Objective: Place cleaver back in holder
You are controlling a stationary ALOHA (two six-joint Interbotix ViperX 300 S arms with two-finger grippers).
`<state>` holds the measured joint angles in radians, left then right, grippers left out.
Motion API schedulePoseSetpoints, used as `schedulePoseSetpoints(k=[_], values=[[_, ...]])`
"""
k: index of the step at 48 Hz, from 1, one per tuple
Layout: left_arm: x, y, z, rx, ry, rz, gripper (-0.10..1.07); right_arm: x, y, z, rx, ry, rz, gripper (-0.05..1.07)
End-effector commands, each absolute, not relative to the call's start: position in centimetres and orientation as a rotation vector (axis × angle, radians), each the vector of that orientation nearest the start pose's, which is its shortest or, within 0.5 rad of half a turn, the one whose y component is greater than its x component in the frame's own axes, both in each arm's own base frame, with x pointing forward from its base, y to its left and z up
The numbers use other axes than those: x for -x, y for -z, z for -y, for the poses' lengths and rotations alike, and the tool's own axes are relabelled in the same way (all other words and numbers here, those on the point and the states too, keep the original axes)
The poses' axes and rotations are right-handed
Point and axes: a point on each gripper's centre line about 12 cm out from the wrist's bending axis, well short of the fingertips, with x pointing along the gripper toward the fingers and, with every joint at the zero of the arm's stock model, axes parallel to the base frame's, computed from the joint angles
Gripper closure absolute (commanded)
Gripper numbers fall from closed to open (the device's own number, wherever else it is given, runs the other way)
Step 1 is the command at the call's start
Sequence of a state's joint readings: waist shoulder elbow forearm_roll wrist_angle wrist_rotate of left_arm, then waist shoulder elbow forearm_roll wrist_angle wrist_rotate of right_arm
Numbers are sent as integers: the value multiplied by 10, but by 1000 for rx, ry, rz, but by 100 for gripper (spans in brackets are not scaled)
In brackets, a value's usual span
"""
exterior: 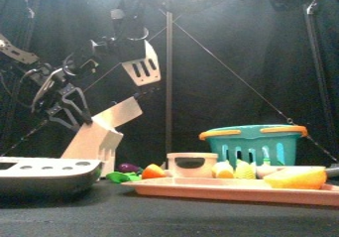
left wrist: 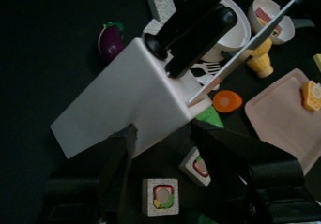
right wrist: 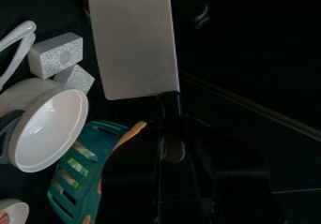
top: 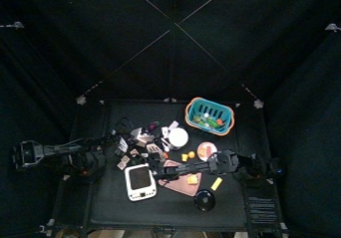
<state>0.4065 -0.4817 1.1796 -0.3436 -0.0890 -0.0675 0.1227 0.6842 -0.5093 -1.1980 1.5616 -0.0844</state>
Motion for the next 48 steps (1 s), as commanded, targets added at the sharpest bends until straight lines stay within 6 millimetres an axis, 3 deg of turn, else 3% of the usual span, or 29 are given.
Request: schedulePoseSetpoints(k=[1,36,48], values=[[-228,-166,-101,504,-538,-496,11,-535,-249,46,1153,738,-1410,49],[-229,-166,-101,503,-538,-494,11,-542,-264,48,1187,756,-1323,49],[-229,-166,-101,503,-538,-494,11,-548,-260,46,1199,730,-1296,49]])
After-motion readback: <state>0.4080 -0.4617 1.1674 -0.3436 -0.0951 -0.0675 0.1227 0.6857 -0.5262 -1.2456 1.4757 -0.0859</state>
